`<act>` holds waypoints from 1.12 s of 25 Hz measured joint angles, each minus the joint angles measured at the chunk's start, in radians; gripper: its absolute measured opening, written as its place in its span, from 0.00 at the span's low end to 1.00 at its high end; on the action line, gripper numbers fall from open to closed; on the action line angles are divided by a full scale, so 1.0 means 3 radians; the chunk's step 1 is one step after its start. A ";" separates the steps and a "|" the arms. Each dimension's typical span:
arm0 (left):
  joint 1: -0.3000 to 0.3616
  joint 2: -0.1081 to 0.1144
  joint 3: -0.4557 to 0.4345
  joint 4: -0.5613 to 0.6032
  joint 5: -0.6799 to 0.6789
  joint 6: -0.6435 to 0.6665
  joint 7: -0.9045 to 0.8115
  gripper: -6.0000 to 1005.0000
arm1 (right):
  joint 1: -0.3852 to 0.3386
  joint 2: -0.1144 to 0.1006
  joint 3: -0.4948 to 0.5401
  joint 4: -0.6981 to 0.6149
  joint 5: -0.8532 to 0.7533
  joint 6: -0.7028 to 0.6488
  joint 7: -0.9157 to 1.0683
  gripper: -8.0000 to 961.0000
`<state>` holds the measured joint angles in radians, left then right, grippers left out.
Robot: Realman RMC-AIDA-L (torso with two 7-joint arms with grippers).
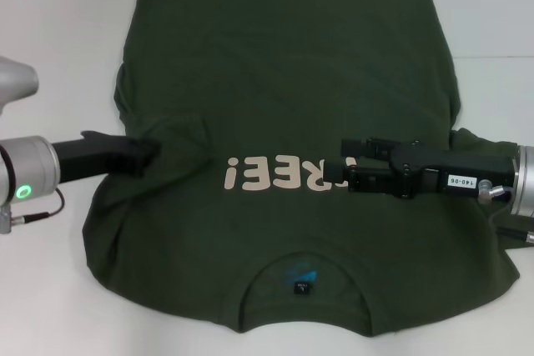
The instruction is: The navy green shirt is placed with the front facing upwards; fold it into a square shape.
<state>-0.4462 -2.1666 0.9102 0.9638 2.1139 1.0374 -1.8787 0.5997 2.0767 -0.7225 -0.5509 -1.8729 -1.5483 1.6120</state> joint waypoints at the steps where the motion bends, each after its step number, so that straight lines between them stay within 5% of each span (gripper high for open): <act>1: 0.0000 0.0003 -0.0007 -0.0008 0.0004 -0.0064 -0.0001 0.04 | 0.0000 0.0000 0.0000 0.0001 0.0000 0.0002 0.0000 0.90; 8: -0.0003 0.0006 -0.0018 -0.0130 0.0035 -0.0349 -0.0011 0.07 | 0.0000 0.0005 0.0005 0.0008 0.0000 0.0008 0.0000 0.89; 19: -0.0007 0.0004 0.0013 -0.0282 0.0127 -0.0497 0.0011 0.25 | 0.0003 0.0015 0.0005 -0.0001 0.0000 0.0004 0.0003 0.89; 21: -0.0008 0.0001 0.0022 -0.0292 0.0132 -0.0497 0.0015 0.47 | 0.0000 0.0015 0.0005 0.0000 0.0000 0.0004 0.0003 0.89; 28: -0.0005 0.0001 0.0041 -0.0311 0.0133 -0.0476 0.0015 0.69 | -0.0005 0.0012 0.0005 0.0002 0.0000 0.0002 0.0002 0.89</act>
<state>-0.4477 -2.1663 0.9225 0.8706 2.1536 0.8946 -1.8741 0.5981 2.0803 -0.7209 -0.5503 -1.8729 -1.5478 1.6126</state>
